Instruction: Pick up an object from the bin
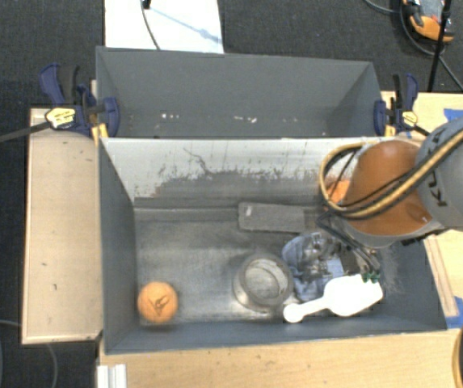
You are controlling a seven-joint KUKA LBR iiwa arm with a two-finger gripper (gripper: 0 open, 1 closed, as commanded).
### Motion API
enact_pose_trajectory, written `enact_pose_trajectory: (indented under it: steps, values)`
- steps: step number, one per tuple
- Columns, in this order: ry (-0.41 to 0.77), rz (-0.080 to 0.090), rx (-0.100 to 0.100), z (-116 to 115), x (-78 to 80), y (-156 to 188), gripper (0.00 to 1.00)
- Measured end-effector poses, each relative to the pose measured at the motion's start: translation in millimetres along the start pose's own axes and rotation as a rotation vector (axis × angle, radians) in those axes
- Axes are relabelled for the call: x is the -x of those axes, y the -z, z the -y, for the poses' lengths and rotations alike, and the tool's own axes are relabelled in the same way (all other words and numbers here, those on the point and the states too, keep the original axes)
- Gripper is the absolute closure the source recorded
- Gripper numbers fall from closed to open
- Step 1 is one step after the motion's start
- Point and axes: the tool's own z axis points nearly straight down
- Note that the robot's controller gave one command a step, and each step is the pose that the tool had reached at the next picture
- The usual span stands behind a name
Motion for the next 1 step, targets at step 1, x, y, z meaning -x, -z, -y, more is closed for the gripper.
enact_pose_trajectory:
  steps: [1]
  values:
    - [0.000,-0.001,0.000,0.0,-0.2,-0.3,0.00]
